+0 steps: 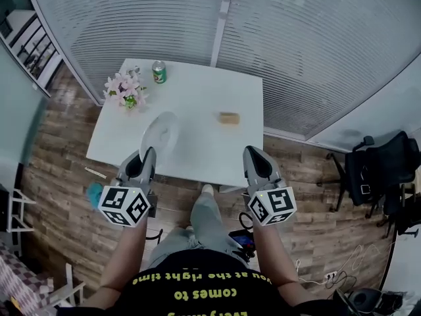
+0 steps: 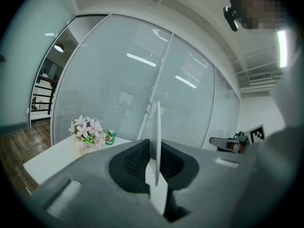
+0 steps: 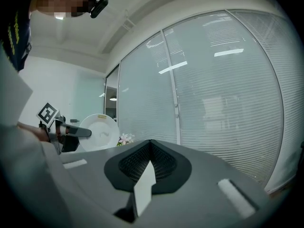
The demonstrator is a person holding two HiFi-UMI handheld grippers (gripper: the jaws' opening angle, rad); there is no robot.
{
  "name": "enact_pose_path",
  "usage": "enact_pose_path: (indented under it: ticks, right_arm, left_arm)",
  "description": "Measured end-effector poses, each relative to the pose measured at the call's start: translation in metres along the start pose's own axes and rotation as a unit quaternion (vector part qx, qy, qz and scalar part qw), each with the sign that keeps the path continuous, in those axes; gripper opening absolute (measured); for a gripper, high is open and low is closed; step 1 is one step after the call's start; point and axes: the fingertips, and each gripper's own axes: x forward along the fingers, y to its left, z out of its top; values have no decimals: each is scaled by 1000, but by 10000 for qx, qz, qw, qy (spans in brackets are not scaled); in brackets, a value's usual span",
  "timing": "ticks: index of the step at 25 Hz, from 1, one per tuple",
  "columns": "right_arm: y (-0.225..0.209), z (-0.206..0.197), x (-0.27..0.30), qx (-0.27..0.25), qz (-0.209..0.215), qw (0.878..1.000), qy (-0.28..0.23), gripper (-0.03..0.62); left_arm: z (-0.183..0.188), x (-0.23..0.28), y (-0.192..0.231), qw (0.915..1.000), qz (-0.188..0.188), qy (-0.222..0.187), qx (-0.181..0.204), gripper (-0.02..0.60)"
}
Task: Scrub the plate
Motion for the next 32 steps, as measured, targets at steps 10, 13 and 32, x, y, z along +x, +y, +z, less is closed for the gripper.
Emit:
enact_pose_path:
  ticks: [10,13,32]
  right_arm:
    - [-39,13,65,-24,231,9997,27,7]
    - [-50,16,83,-48,309,9995,29,6]
    - [-112,7,167,127,792,9963,308,11]
  left_arm:
    - [11,50,19,9997,234,33,-32,20]
    - [17,65,24,9994,347,22,-41,21]
    - [30,159,33,9967,783,1,-195,21]
